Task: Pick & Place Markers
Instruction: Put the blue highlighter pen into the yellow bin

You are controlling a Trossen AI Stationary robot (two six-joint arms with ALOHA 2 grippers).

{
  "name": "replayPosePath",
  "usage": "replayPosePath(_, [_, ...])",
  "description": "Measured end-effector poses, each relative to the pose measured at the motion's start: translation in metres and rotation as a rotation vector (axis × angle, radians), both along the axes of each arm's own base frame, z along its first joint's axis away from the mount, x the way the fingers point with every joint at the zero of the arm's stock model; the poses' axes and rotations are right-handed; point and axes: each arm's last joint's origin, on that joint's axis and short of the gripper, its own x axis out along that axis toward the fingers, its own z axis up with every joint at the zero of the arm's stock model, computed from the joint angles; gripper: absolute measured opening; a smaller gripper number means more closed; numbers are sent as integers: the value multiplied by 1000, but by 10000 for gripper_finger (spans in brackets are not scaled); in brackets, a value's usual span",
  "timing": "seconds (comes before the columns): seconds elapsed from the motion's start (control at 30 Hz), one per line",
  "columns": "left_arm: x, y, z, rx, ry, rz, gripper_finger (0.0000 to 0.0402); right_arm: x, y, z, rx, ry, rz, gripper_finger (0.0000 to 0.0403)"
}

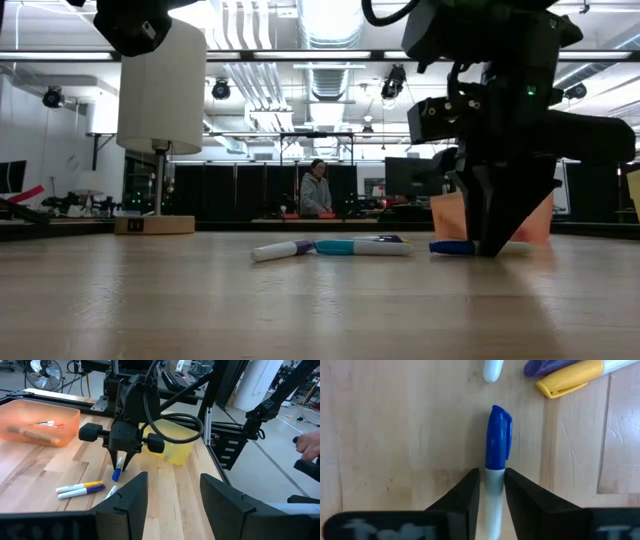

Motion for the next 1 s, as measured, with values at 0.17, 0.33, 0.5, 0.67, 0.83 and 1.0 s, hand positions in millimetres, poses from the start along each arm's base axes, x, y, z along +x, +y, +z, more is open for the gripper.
replayPosePath(0.17, [0,0,0,0,0,0,174,-1,-2,-2,5,-6,-15,59])
replayPosePath(0.33, [0,0,0,0,0,0,174,5,-4,2,13,-22,-46,28])
replayPosePath(0.5, [0,0,0,0,0,0,174,19,-1,20,16,-74,-48,25])
replayPosePath(0.67, [0,0,0,0,-1,0,174,28,6,52,12,-34,-60,25])
replayPosePath(0.83, [0,0,0,0,0,0,174,21,23,83,1,56,-90,25])
replayPosePath(1.0, [0,0,0,0,0,0,174,7,49,103,7,93,-140,25])
